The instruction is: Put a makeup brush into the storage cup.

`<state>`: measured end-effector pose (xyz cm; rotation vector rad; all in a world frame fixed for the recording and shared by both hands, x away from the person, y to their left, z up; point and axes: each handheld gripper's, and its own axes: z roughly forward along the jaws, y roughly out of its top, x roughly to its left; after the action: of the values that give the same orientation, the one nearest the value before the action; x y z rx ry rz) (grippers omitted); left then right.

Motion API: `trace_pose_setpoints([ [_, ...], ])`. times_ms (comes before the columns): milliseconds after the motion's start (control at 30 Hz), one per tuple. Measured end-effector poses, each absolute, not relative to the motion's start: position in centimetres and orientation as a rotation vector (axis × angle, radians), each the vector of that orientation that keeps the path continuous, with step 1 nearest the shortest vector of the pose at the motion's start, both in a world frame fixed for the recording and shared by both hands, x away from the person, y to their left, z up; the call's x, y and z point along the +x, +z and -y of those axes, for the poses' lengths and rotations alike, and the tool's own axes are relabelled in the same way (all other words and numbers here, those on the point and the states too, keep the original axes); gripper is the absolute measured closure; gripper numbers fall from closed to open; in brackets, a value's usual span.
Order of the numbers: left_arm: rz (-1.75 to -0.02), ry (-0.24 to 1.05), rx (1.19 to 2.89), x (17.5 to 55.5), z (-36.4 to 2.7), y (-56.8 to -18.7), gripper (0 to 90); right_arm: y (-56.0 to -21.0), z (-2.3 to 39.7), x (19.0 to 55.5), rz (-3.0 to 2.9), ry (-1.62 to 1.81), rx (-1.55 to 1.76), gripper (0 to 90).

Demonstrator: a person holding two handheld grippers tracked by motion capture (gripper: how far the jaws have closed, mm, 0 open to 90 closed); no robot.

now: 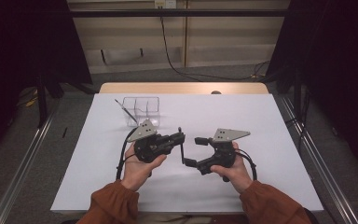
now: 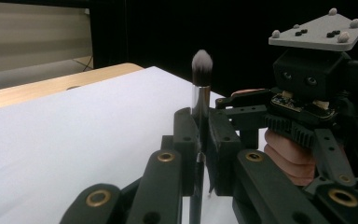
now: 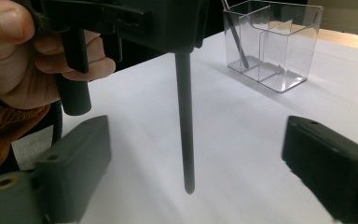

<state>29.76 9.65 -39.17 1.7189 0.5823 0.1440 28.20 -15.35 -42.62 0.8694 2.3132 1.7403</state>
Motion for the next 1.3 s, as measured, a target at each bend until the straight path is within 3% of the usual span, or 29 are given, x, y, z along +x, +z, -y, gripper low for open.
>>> trace_pose_setpoints([
  [733, -0.612, 0.186, 1.716, 30.1, -11.8, -38.7, 83.9, -41.7, 19.1, 27.6, -2.231, 1.66, 0.942, 4.8],
  [1300, -0.675, 0.246, 1.698, 30.4, -15.1, -38.3, 83.9, -42.9, 23.6, 25.9, -2.053, 1.587, 1.028, 4.1],
])
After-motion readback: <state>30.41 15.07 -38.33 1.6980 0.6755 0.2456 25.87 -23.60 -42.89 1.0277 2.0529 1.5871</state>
